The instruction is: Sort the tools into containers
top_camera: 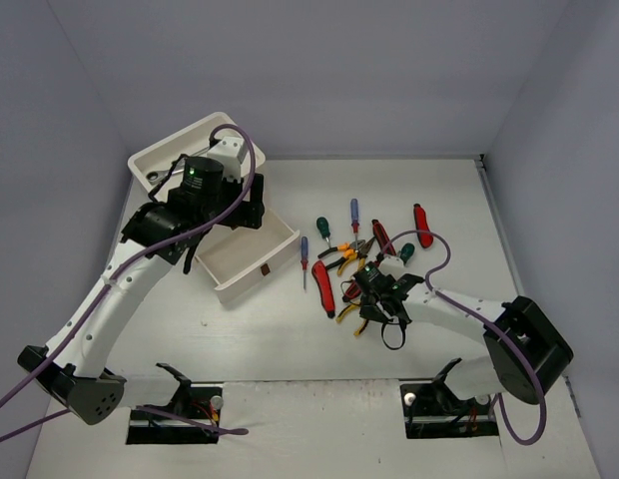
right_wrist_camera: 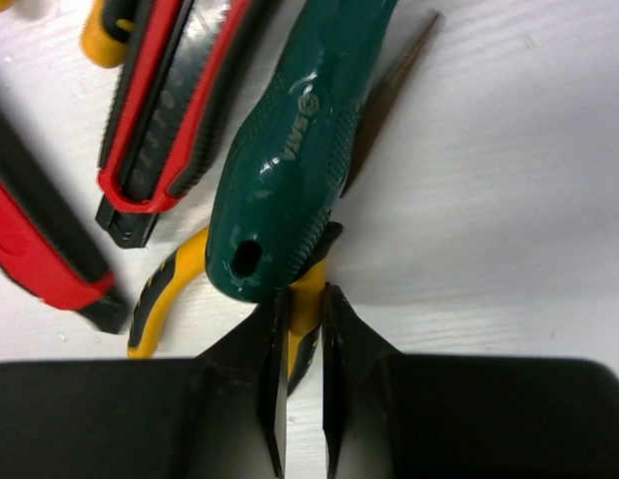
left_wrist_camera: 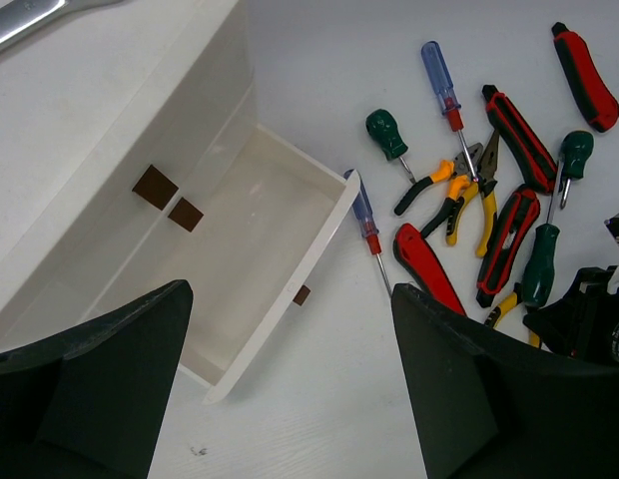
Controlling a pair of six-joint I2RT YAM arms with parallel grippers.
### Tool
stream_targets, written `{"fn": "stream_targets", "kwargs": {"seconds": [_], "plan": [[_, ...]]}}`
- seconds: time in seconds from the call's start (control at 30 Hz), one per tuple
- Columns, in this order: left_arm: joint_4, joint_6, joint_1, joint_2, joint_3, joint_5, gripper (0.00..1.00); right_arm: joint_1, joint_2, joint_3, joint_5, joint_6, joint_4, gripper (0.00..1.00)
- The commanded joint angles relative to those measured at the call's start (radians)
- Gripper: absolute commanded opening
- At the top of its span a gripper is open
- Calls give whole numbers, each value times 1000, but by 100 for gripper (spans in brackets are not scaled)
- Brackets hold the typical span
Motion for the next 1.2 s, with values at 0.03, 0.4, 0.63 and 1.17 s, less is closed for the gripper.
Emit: {"fn": "stream_targets", "kwargs": {"seconds": [0.03, 0.4, 0.63, 1.17], "plan": [[41, -7, -7, -18, 16, 0, 78, 44, 53, 15, -20, -6, 25, 0], [41, 0, -9, -29, 29, -14, 78, 71, -190, 147, -10, -57, 25, 0], [40, 10, -10, -34, 34, -38, 78, 121, -195, 262, -5, -98, 28, 0], [25, 44, -9, -107, 17, -193, 78, 145, 255, 767, 113, -135, 103, 0]]}}
